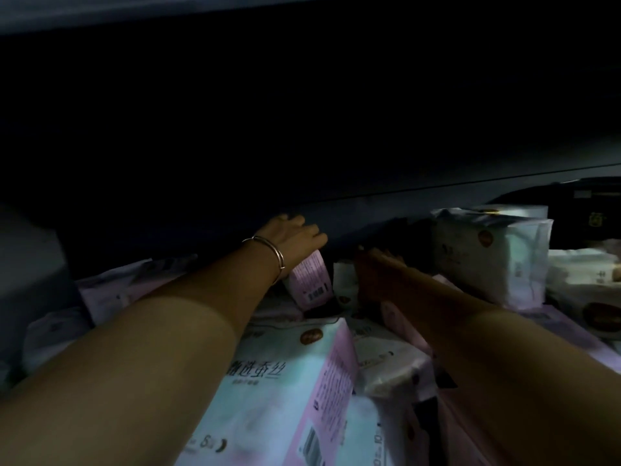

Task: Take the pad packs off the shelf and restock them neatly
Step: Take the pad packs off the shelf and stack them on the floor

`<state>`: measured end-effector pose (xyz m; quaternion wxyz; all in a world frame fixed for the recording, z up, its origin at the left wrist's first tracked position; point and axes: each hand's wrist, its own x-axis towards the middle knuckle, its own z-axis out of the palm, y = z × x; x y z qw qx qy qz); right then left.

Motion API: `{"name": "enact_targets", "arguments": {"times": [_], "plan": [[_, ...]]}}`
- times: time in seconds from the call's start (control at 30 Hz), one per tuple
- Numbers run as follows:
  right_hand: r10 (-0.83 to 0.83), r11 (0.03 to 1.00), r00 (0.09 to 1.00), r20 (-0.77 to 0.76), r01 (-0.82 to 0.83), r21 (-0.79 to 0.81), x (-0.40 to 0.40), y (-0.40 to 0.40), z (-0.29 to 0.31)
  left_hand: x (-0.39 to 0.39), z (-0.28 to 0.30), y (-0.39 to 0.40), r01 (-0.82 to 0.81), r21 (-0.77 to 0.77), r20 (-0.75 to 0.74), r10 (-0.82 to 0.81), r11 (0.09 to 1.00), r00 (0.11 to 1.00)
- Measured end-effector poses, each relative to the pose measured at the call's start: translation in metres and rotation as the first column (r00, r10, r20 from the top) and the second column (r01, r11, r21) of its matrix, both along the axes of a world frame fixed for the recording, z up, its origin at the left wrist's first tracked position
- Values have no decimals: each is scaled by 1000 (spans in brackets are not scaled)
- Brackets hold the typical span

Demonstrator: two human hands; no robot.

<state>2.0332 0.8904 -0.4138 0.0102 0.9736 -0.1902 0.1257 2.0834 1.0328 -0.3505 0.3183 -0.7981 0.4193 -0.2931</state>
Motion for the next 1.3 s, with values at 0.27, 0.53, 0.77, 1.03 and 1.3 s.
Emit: {"name": "enact_targets", "arguments": {"times": [0.27,0.53,0.77,1.03,1.3], "plan": [[-17,989,966,259,-21,146,-42,0,47,-33,31,25,-40,-198,-33,34,979,999],[-63,979,903,426,-27,201,-142,12,62,-121,53,46,22,-270,-21,-29,963,999],[-32,960,854,519,-119,255,-252,25,47,-226,47,65,38,-217,6,-38,975,999],[100,927,865,491,-260,270,-372,39,26,-333,23,93,69,-214,-4,-71,974,997],[48,826,965,258,-184,533,-466,40,-35,-400,-49,114,24,-244,-307,-101,969,947]]}}
